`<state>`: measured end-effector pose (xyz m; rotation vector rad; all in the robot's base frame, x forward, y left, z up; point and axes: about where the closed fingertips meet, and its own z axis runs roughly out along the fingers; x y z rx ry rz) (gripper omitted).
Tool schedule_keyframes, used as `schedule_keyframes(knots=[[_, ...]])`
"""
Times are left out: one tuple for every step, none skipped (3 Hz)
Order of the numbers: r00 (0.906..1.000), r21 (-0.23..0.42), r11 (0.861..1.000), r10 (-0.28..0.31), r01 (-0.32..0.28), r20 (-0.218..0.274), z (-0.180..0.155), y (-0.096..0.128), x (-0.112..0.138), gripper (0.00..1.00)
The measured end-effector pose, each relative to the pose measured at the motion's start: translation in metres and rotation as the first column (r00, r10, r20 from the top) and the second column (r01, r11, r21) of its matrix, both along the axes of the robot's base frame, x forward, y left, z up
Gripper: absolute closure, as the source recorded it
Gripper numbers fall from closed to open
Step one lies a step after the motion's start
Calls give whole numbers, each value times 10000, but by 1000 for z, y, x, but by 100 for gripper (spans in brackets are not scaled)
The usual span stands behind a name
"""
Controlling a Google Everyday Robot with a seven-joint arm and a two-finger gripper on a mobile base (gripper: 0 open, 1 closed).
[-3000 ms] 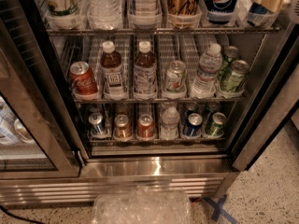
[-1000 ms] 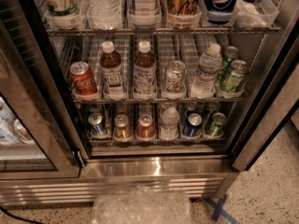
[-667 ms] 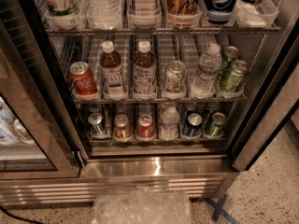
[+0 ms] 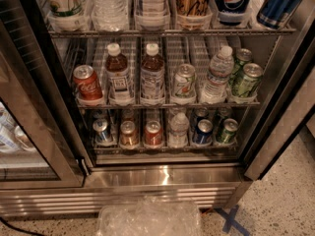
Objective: Pick redbull can from top shelf of fridge
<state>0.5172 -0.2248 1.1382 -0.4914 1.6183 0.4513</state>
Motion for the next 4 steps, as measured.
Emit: schedule_keyframes(knots=[[10000, -1, 10000, 4, -4, -1, 0, 0, 0, 100], [9964, -157, 9965, 813, -817, -220, -12, 23, -10, 100], [9745, -50, 9771, 2120, -2129, -729, -41, 61, -34, 100], [9389, 294, 9474, 3197, -3186, -1275, -68, 96, -58, 100]])
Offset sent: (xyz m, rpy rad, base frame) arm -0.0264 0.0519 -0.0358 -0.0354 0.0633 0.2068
